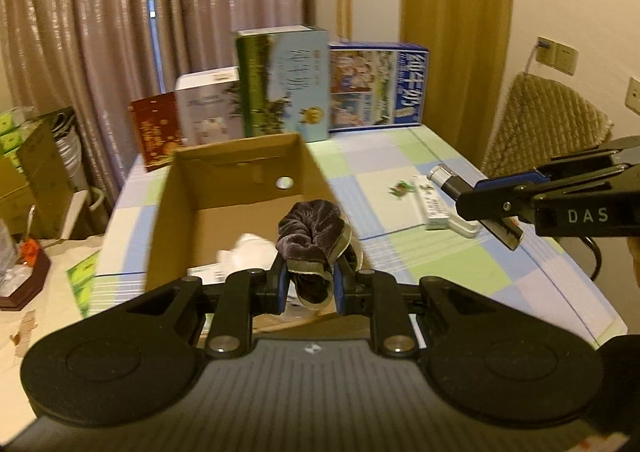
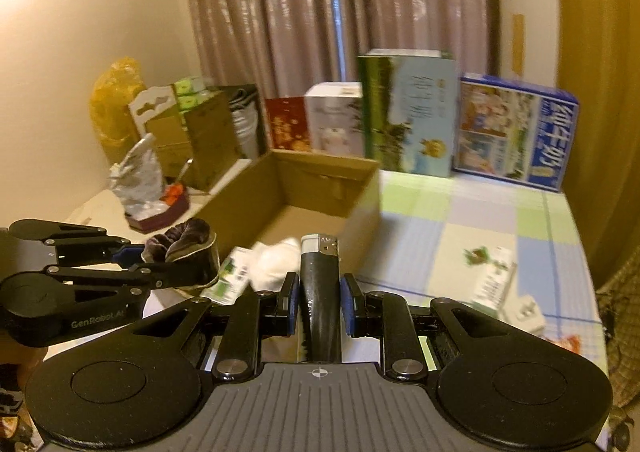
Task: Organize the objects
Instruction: 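Carry the scrunchie and lighter over the cardboard box with both tools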
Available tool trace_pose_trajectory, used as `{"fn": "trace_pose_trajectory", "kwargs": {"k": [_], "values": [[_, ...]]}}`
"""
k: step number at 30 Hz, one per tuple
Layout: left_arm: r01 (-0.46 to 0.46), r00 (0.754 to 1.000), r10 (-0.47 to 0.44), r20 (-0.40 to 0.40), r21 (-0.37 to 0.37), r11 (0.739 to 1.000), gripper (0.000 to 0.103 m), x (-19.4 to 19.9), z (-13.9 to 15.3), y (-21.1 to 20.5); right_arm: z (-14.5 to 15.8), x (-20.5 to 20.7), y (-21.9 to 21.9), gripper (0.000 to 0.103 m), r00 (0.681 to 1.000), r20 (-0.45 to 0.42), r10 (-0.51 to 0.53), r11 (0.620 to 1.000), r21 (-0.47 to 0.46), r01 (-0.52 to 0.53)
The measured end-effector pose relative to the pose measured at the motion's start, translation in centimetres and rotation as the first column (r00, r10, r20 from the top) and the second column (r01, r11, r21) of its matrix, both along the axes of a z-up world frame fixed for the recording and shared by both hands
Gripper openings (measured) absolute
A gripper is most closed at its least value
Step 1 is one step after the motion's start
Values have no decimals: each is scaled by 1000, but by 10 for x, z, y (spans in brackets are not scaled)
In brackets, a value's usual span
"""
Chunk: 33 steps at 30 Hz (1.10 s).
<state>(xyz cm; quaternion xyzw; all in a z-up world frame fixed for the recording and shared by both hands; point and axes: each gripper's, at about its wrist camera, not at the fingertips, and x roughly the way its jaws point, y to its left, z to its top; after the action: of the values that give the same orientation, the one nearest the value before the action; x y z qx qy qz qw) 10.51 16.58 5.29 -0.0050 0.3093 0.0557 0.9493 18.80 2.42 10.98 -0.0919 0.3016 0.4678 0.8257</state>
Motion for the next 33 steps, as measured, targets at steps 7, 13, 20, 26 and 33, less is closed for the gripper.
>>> {"fn": "trace_pose_trajectory", "kwargs": {"k": [7, 13, 20, 26, 33], "values": [[-51, 999, 51, -13, 3, 999, 17, -4, 4, 42, -5, 0, 44, 19, 998, -49, 26, 1000, 3, -25], [-67, 997, 66, -45, -11, 998, 17, 6, -4, 67, -15, 3, 74, 19, 998, -64, 28, 999, -17, -29], [-66, 996, 65, -68, -17, 998, 17, 17, -13, 80, -26, 10, 89, 19, 997, -73, 18, 999, -38, -20], [-62, 995, 60, -82, -22, 998, 17, 24, -20, 86, -33, 17, 96, 19, 996, -84, 9, 999, -46, -13], [-56, 993, 54, -105, -17, 998, 18, 44, -28, 94, -42, 35, 108, 19, 993, -115, -17, 999, -50, 11]]}}
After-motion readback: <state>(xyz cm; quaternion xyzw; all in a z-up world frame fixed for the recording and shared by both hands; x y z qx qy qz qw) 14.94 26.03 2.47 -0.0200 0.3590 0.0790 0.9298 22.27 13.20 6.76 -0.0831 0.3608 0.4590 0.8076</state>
